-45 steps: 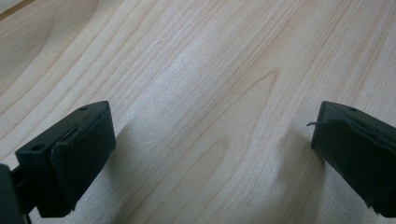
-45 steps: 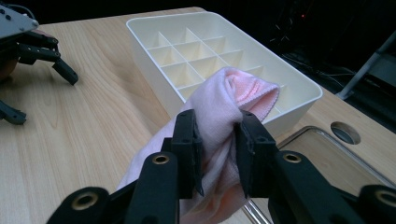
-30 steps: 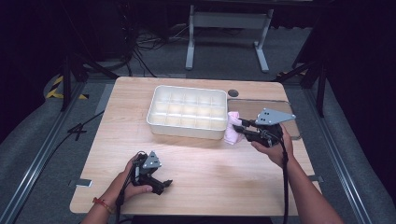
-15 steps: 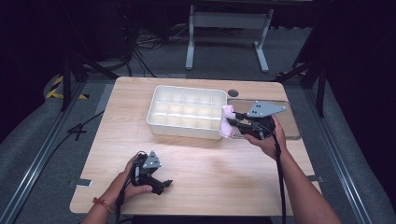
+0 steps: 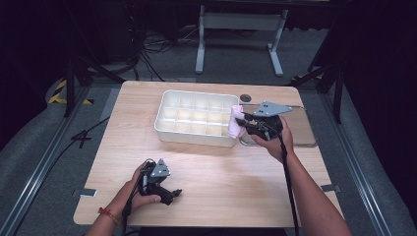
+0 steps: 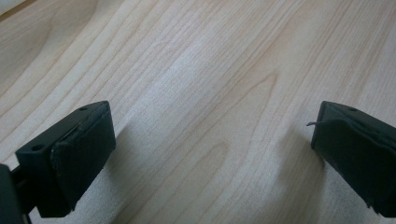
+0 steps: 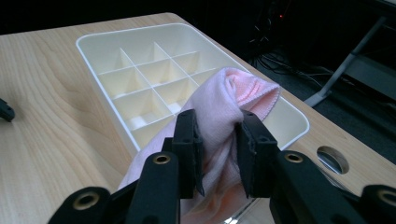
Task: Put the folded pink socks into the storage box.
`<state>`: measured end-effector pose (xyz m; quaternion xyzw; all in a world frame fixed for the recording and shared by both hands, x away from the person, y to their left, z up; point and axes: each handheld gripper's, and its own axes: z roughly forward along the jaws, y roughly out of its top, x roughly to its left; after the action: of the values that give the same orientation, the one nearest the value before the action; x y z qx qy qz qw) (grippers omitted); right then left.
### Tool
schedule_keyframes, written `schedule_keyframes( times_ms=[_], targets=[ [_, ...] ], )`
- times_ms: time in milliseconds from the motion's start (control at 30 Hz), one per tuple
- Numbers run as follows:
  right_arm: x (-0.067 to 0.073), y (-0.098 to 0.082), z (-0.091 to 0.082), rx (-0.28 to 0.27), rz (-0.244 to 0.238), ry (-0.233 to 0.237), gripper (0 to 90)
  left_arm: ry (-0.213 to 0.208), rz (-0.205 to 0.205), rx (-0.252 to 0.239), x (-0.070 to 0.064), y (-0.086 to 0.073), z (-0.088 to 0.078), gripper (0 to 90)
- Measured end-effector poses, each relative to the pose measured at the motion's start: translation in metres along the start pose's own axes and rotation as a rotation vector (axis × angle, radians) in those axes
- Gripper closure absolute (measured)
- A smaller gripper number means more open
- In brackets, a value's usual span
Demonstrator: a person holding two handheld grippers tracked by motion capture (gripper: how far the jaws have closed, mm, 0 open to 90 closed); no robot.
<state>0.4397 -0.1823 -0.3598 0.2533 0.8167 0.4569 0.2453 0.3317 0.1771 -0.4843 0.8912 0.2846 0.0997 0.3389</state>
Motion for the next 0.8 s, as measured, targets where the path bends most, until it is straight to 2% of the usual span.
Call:
schedule_keyframes(
  times_ms=[267, 467, 800],
  targets=[
    [-0.001, 0.005, 0.011, 0.014, -0.008, -0.021, 71.3, -0.001, -0.001, 0.0, 0.0, 0.0, 0.0, 0.0],
    [0.0, 0.005, 0.022, 0.042, -0.021, -0.026, 71.4, -0.001, -0.001, 0.0, 0.0, 0.0, 0.0, 0.0],
    [-0.001, 0.0, 0.036, 0.096, -0.041, -0.064, 71.3, -0.001, -0.001, 0.0, 0.0, 0.0, 0.0, 0.0]
  ],
)
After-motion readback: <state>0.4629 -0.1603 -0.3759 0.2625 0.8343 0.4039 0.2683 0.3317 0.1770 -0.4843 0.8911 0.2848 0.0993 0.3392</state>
